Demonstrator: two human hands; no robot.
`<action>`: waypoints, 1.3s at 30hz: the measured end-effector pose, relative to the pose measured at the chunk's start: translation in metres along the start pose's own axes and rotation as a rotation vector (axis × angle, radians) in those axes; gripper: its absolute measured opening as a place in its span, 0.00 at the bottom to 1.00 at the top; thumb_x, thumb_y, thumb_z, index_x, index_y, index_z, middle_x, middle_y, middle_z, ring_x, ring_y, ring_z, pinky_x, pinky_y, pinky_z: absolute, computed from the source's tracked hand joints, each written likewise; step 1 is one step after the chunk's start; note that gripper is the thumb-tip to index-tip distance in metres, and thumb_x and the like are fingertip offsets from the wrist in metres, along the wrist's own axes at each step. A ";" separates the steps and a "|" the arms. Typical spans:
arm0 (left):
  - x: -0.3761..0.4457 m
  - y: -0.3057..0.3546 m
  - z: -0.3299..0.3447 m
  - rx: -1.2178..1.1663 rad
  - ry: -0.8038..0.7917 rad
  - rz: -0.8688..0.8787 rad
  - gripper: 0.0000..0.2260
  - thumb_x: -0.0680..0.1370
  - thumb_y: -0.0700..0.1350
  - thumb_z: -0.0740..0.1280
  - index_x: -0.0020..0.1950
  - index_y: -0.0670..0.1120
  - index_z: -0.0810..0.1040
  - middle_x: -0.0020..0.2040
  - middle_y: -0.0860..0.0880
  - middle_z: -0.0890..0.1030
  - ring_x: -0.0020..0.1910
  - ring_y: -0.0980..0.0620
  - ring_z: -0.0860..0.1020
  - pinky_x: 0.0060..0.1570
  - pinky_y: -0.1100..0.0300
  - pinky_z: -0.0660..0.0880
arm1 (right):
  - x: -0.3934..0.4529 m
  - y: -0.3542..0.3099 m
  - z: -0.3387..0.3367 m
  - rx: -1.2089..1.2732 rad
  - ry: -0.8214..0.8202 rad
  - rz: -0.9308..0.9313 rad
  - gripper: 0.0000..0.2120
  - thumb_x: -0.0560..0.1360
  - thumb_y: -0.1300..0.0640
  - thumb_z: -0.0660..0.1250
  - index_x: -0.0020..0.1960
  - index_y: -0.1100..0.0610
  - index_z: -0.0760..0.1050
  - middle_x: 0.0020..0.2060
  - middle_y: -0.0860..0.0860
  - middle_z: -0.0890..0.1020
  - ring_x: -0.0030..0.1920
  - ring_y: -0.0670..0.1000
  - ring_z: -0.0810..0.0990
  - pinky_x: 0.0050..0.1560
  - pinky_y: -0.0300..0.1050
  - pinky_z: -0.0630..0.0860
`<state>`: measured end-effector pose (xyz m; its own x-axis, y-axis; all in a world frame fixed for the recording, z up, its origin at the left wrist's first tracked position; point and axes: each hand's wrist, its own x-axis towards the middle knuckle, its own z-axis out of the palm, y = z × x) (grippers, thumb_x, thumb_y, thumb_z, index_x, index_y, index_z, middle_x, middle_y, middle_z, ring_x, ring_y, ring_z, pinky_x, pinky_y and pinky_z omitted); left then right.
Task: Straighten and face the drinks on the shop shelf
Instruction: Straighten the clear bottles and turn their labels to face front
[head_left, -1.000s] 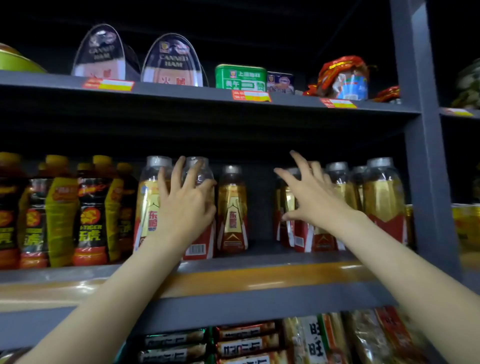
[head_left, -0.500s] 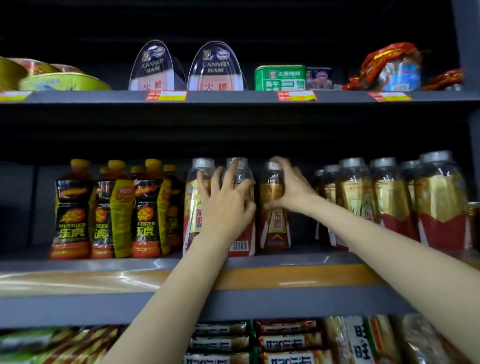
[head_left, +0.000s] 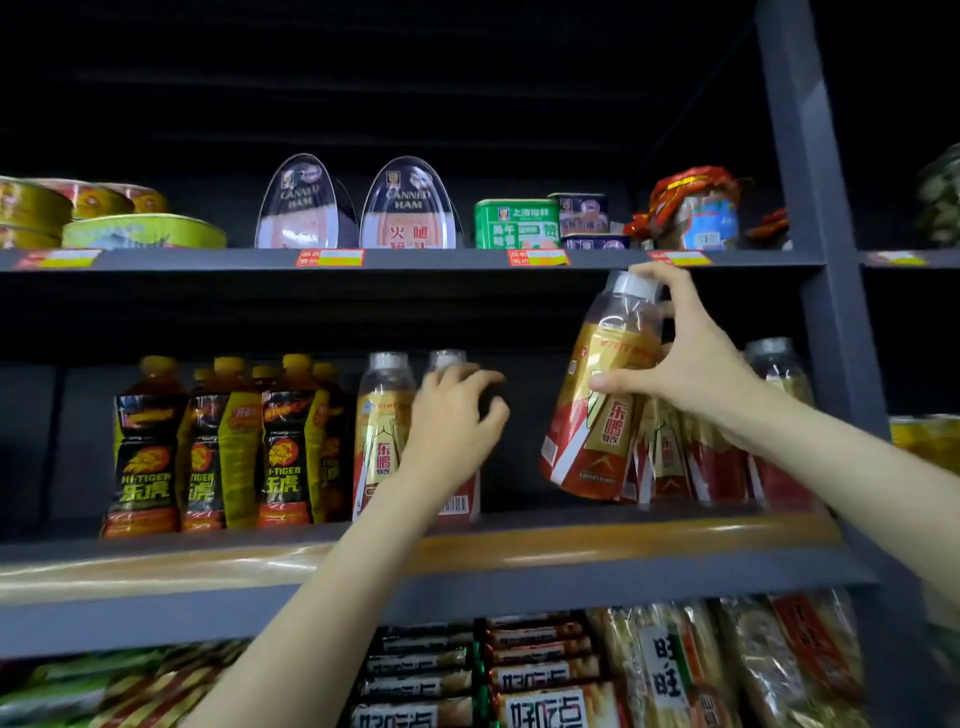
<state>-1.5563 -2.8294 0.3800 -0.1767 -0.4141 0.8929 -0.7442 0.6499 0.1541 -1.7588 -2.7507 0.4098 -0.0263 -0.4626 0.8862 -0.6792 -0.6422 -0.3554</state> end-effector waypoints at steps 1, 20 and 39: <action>-0.009 0.007 -0.006 -0.172 -0.065 0.025 0.17 0.79 0.49 0.61 0.68 0.50 0.70 0.66 0.50 0.71 0.67 0.52 0.65 0.63 0.60 0.63 | -0.003 -0.002 -0.001 0.025 0.011 0.007 0.45 0.60 0.55 0.81 0.66 0.38 0.57 0.57 0.46 0.70 0.58 0.53 0.74 0.57 0.51 0.73; -0.069 0.006 -0.044 -0.642 -0.090 0.069 0.32 0.67 0.46 0.75 0.68 0.57 0.66 0.62 0.59 0.72 0.62 0.60 0.72 0.58 0.53 0.75 | -0.063 -0.017 0.021 0.972 -0.002 0.447 0.43 0.63 0.65 0.72 0.71 0.44 0.58 0.57 0.56 0.78 0.49 0.57 0.84 0.44 0.51 0.83; -0.070 0.022 -0.042 -1.419 -0.177 -0.396 0.27 0.66 0.43 0.72 0.62 0.52 0.68 0.58 0.43 0.77 0.52 0.48 0.82 0.50 0.56 0.80 | -0.055 -0.015 0.021 1.065 0.108 0.458 0.28 0.72 0.62 0.69 0.67 0.49 0.61 0.58 0.56 0.77 0.52 0.57 0.83 0.45 0.53 0.82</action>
<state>-1.5328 -2.7592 0.3383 -0.2694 -0.7114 0.6491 0.4548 0.5002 0.7369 -1.7317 -2.7287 0.3601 -0.2067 -0.7630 0.6125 0.3684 -0.6406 -0.6737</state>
